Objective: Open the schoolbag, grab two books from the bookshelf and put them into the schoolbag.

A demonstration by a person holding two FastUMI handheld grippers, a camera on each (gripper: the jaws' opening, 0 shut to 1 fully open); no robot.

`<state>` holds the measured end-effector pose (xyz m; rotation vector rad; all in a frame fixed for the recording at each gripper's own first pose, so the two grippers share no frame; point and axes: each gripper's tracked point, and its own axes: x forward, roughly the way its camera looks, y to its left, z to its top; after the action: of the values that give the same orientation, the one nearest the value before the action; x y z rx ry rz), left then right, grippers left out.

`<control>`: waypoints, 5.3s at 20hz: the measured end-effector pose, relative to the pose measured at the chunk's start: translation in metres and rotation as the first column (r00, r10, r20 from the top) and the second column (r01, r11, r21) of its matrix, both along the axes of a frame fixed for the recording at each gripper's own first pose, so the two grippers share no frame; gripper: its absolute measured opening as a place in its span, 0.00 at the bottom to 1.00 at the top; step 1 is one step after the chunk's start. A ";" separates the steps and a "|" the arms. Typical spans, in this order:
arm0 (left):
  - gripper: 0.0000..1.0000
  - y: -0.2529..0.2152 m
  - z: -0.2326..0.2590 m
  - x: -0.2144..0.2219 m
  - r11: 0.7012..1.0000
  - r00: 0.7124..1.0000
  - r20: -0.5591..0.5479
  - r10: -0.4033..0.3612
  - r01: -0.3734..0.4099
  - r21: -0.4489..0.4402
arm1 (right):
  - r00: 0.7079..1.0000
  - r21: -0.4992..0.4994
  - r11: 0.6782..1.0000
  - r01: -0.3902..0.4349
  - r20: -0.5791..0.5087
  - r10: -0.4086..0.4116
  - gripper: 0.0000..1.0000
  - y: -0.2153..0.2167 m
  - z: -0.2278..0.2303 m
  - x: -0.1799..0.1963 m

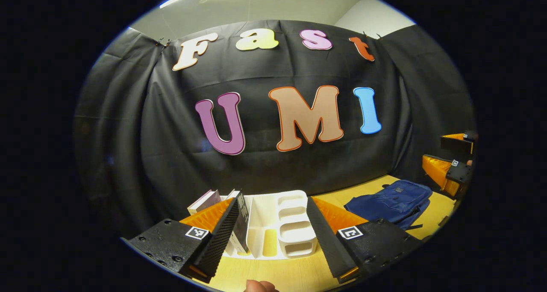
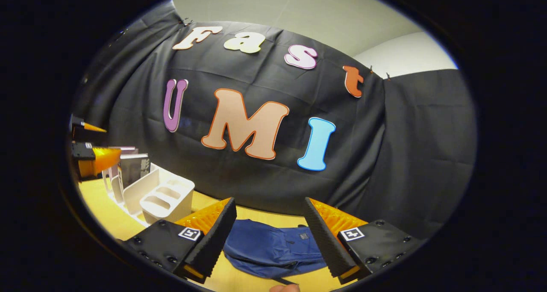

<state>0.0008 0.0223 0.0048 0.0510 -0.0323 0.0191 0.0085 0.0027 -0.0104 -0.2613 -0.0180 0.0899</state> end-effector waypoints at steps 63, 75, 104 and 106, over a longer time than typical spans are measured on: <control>0.94 0.081 -0.038 -0.003 0.970 0.967 -0.138 0.213 -0.226 -0.085 | 0.740 -0.188 0.905 -0.383 -0.649 0.178 0.05 0.030 -0.263 0.122; 0.94 0.083 -0.041 0.004 0.972 0.966 -0.156 0.208 -0.222 -0.080 | 0.752 0.431 0.902 -0.026 -0.586 0.302 0.03 -0.007 -0.183 0.154; 0.95 0.137 -0.142 0.143 0.986 0.701 -0.713 0.015 -0.128 -0.104 | 0.799 0.735 0.621 0.275 -0.534 0.278 0.03 -0.061 -0.175 0.169; 0.94 0.136 -0.141 0.150 0.990 0.679 -0.735 0.009 -0.111 -0.091 | 0.799 0.732 0.623 0.275 -0.534 0.275 0.04 -0.062 -0.174 0.169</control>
<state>0.1513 0.1587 -0.1360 -0.0749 0.7931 0.0664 0.1780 -0.0591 -0.1846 0.6933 0.5949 0.1561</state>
